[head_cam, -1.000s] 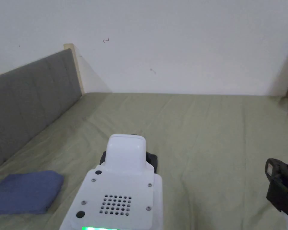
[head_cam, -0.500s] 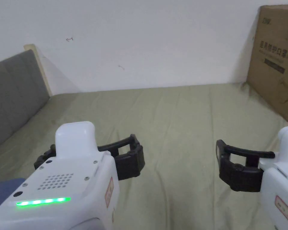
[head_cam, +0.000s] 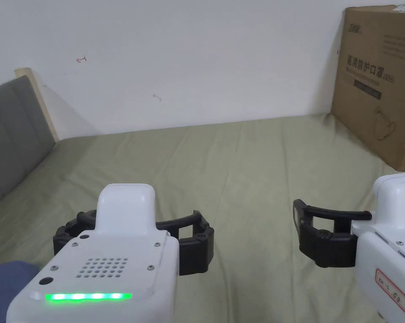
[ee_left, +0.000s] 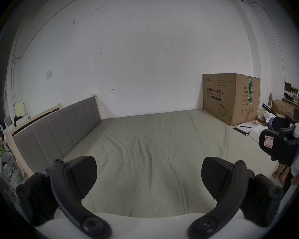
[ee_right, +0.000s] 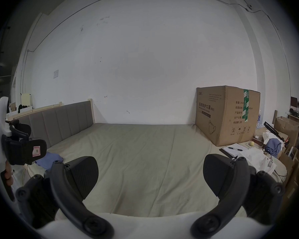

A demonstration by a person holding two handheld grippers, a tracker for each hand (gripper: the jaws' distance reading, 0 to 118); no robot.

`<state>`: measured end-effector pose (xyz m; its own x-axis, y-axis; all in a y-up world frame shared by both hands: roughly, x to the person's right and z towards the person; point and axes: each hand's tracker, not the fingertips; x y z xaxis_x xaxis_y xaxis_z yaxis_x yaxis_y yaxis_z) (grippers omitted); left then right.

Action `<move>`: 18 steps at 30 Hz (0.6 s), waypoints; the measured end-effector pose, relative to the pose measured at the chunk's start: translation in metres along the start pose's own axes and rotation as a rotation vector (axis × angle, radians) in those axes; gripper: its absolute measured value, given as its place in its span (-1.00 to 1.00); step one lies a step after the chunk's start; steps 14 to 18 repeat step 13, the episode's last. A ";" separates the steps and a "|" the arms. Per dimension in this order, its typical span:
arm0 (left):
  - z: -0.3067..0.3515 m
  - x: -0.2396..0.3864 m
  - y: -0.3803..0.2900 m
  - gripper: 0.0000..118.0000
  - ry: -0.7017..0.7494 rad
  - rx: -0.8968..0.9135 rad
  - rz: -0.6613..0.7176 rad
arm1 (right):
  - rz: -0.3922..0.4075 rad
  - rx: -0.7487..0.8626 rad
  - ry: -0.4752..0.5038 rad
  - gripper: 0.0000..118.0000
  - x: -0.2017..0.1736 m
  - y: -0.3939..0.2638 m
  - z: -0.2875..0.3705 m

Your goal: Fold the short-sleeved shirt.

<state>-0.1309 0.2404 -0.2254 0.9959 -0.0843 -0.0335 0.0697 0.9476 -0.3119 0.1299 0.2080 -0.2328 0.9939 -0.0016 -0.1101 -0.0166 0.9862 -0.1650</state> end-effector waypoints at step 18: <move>-0.003 -0.011 0.005 1.00 0.020 -0.022 0.079 | -0.032 -0.018 0.002 1.00 0.001 0.001 -0.003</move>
